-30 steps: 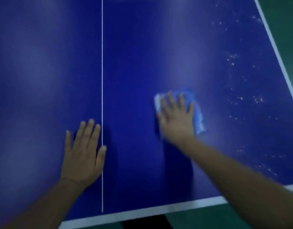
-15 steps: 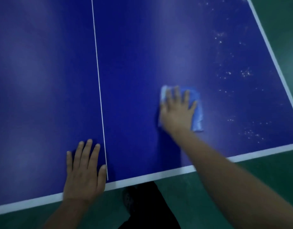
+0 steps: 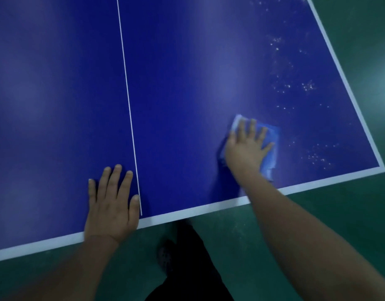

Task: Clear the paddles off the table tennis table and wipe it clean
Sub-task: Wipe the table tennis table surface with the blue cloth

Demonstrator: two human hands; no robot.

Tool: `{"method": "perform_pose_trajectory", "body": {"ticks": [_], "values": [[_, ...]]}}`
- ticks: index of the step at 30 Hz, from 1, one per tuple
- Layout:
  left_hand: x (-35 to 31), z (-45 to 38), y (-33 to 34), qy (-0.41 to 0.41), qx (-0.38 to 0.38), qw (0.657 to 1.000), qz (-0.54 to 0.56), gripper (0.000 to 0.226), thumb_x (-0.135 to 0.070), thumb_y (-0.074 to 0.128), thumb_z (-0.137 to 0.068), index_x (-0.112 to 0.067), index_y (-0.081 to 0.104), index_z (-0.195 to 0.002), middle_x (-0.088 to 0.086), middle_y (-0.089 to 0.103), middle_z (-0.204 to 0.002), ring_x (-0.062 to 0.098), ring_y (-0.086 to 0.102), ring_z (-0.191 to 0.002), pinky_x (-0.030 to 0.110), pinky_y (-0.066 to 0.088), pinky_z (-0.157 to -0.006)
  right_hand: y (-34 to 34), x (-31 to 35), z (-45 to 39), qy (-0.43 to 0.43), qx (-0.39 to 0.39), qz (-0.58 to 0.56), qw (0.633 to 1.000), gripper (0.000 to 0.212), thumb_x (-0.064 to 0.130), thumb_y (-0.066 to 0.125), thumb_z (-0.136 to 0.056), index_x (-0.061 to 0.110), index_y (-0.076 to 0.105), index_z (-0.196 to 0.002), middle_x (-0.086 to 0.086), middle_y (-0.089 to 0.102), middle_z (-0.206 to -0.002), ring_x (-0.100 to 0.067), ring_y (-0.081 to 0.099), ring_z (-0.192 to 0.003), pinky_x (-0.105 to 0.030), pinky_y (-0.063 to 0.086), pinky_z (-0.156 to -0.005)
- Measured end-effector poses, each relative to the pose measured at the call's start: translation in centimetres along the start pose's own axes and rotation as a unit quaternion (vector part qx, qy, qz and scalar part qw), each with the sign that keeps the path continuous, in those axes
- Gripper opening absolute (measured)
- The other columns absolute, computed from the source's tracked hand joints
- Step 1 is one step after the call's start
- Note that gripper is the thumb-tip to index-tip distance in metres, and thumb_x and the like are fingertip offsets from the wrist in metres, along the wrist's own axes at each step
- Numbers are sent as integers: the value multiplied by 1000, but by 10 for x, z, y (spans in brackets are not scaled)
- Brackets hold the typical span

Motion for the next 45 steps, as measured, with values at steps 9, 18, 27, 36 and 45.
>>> {"method": "perform_pose_trajectory", "body": {"ticks": [9, 18, 27, 36, 45], "values": [[0, 1, -2, 0, -19, 1000, 3, 65, -43, 22, -99, -6, 40, -149, 15, 27, -161, 30, 14, -152, 56, 2, -122, 27, 4, 85, -295, 36, 87, 951, 59, 53, 24, -97, 35, 32, -153, 6, 25, -163, -31, 16, -151, -66, 15, -116], [-2, 3, -2, -10, -26, 999, -31, 67, -43, 24, -97, -3, 42, -148, 18, 31, -159, 36, 21, -149, 57, 8, -120, 8, -9, 34, -112, 22, 54, 992, 57, 48, 20, -103, 35, 8, -158, 7, -1, -167, -29, -7, -153, -62, -6, -118], [-152, -16, 2, -41, -67, 996, 40, 66, -41, 31, -94, 0, 44, -144, 22, 36, -154, 38, 25, -146, 53, 4, -121, 6, 5, 18, -323, 49, 28, 945, 57, 53, 19, -102, 36, 19, -157, 8, 9, -166, -26, -6, -153, -58, -8, -119], [-361, -52, 62, 18, -38, 999, 34, 63, -40, 30, -97, -5, 38, -148, 15, 32, -159, 31, 21, -150, 56, 4, -122, -46, -243, -125, -166, 21, 48, 985, 58, 57, 15, -102, 40, 12, -157, 12, 3, -166, -22, -8, -153, -56, -6, -121], [-374, -57, 82, -19, -7, 999, -43, 70, -46, 28, -96, 0, 37, -148, 20, 29, -157, 35, 18, -150, 57, -3, -121, -64, -338, -149, -135, 1, 34, 990, 57, 55, 20, -101, 41, 18, -156, 13, 10, -165, -21, -2, -153, -51, -1, -123]]}}
Point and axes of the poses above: each hand's wrist, its own z-axis away from the middle knuckle, its own y-axis out of the palm, x = y × z, the point moved 10 cm from there along -z, towards the middle knuckle
